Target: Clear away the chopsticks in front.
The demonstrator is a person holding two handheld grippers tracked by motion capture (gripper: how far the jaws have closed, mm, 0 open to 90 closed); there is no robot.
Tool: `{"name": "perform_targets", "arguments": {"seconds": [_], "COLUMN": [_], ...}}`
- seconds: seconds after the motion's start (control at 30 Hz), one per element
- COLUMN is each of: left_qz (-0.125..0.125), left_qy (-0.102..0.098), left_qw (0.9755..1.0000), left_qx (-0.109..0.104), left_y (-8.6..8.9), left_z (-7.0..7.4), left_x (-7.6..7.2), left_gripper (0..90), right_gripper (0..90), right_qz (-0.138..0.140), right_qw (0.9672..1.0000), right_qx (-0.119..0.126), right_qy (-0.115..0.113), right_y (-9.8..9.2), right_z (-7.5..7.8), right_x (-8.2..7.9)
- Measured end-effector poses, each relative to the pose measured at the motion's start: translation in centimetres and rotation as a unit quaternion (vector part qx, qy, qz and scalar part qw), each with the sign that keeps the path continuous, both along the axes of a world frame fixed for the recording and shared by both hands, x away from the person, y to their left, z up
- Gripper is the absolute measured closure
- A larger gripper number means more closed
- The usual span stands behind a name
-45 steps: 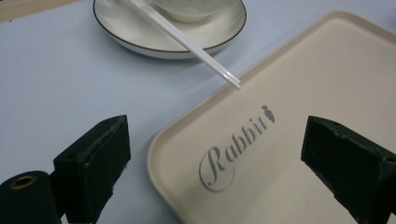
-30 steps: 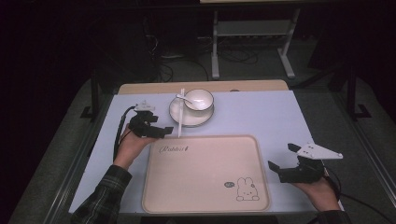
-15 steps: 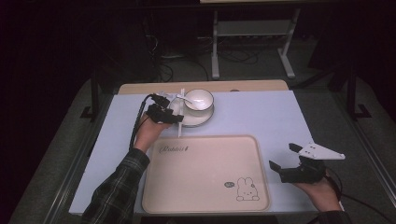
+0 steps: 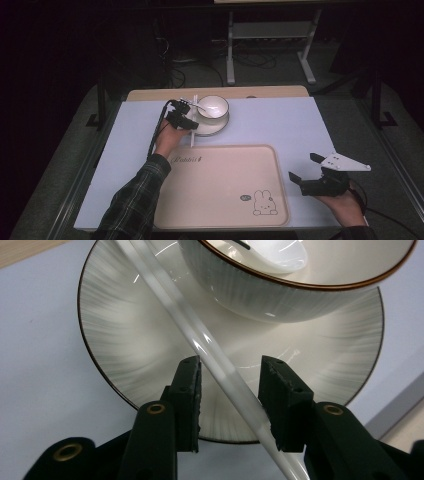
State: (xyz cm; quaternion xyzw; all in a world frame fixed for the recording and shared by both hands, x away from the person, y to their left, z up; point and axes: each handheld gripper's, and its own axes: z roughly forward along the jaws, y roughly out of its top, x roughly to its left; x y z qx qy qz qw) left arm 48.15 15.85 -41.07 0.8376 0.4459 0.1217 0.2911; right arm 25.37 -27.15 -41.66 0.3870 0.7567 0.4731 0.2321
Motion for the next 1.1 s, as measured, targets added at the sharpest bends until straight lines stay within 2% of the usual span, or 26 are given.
{"name": "perform_targets", "arguments": {"seconds": [0.3,0.47,0.7,0.9,0.93,1.1], "left_qz": [0.02,0.034,0.04,0.044,0.044,0.034], "left_qy": [-0.001,-0.009,-0.015,-0.016,-0.017,-0.026], "left_qw": [0.9998,0.9994,0.999,0.9989,0.9988,0.9991], "left_qx": [0.004,0.004,0.013,0.009,0.009,-0.003], "left_y": [0.0,0.2,0.4,0.7,0.9,2.2], "left_z": [-0.1,-0.2,-0.6,-0.7,-0.6,1.0], "left_x": [1.2,2.0,3.0,3.2,3.1,2.0], "left_gripper": [71.6,75.6,78.1,77.0,73.4,72.1], "right_gripper": [1.3,1.3,1.3,1.3,1.3,1.3], "right_qz": [0.001,0.001,0.001,0.002,0.001,0.0], "right_qw": [1.0,1.0,1.0,1.0,1.0,1.0], "right_qx": [0.002,0.003,0.004,0.004,0.004,0.005], "right_qy": [0.0,-0.001,-0.001,-0.001,-0.002,-0.002], "right_y": [0.0,0.0,0.0,0.0,-0.1,-0.1], "right_z": [0.0,0.1,0.1,0.1,0.1,0.1], "right_x": [-0.1,-0.1,-0.2,-0.2,-0.3,-0.3]}}
